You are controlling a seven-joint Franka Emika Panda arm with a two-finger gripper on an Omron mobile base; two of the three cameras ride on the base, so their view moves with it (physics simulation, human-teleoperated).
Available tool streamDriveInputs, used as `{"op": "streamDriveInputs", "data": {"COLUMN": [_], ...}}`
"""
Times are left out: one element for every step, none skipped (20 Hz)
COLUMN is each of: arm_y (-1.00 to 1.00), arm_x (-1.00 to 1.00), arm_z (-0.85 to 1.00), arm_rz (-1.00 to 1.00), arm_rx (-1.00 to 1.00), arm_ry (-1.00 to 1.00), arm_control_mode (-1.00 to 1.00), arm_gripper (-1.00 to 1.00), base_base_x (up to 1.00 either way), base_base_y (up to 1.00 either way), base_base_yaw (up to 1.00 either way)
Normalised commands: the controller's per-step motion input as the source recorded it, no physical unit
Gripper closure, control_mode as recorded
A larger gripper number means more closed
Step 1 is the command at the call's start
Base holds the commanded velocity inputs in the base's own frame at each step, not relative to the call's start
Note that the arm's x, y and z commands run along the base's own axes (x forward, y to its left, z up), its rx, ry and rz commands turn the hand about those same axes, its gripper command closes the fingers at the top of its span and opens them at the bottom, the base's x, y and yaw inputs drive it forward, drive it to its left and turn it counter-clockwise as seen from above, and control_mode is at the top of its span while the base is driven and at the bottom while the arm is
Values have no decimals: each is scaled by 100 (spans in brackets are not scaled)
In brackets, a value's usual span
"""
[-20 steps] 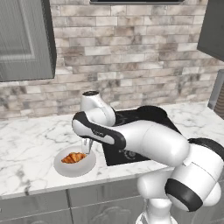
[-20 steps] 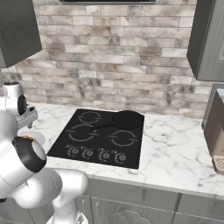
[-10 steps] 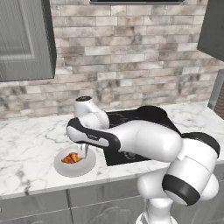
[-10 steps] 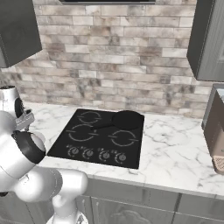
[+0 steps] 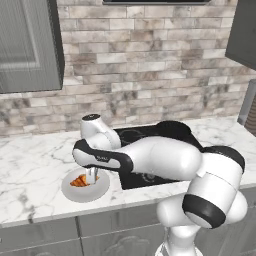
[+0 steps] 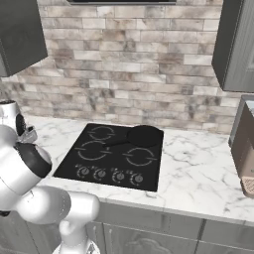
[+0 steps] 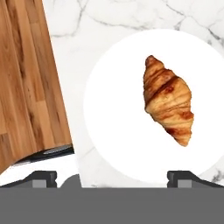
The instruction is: Pick the croissant and place it on the pan. Then turn on the stove to warm the croissant.
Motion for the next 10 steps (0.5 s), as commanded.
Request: {"op": "streamDriveInputs", "data": {"arm_y": [4, 4, 5, 5, 4, 4, 4, 6, 8, 7], "arm_x": [12, 12, 13, 14, 16, 16, 16, 16, 15, 14], "arm_z": [-12, -12, -11, -9, -9, -9, -10, -11, -13, -13], "arm_rz": [1, 1, 1, 1, 1, 1, 1, 1, 1, 1], "arm_rx": [0, 0, 0, 0, 0, 0, 0, 0, 0, 0], "arm_ry": [0, 0, 0, 0, 0, 0, 0, 0, 0, 0], "arm_control_mode": [-100, -100, -100, -100, -100, -100, -100, -100, -100, -100], "arm_gripper": [-100, -100, -100, -100, -100, -100, -100, -100, -100, -100], "base_base_x": [0, 0, 0, 0, 0, 0, 0, 0, 0, 0], "base_base_y": [0, 0, 0, 0, 0, 0, 0, 0, 0, 0], "base_base_yaw": [0, 0, 0, 0, 0, 0, 0, 0, 0, 0]}}
